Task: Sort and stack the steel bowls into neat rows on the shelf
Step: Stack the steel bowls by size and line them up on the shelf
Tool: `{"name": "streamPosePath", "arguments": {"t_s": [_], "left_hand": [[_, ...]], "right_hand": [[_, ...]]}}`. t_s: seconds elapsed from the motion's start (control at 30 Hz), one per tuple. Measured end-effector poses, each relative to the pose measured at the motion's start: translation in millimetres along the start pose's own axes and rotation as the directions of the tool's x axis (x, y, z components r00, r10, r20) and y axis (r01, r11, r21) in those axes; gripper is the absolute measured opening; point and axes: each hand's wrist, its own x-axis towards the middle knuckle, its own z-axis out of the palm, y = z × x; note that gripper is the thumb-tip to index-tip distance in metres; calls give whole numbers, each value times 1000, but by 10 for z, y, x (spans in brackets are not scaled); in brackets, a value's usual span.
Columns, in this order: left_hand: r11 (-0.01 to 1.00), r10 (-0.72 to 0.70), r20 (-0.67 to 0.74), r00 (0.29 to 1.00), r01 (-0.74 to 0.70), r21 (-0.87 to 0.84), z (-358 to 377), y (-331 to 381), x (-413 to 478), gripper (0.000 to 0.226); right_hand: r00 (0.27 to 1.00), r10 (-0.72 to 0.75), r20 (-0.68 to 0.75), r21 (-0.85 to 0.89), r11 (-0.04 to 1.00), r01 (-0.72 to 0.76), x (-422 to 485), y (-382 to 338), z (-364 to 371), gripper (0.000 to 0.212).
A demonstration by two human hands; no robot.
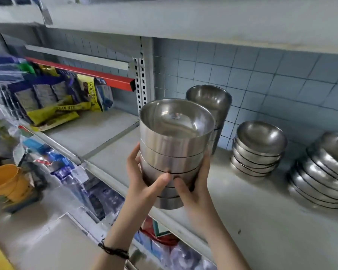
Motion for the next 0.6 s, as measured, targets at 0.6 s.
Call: {"name": "streamPosePath", "arguments": {"t_s": [0.6], "left_hand": [[998, -43, 86, 995, 46, -34, -813, -880, 1674, 85]], "right_hand": [[994, 14, -106, -81, 996, -23, 1552, 916, 600, 98]]}}
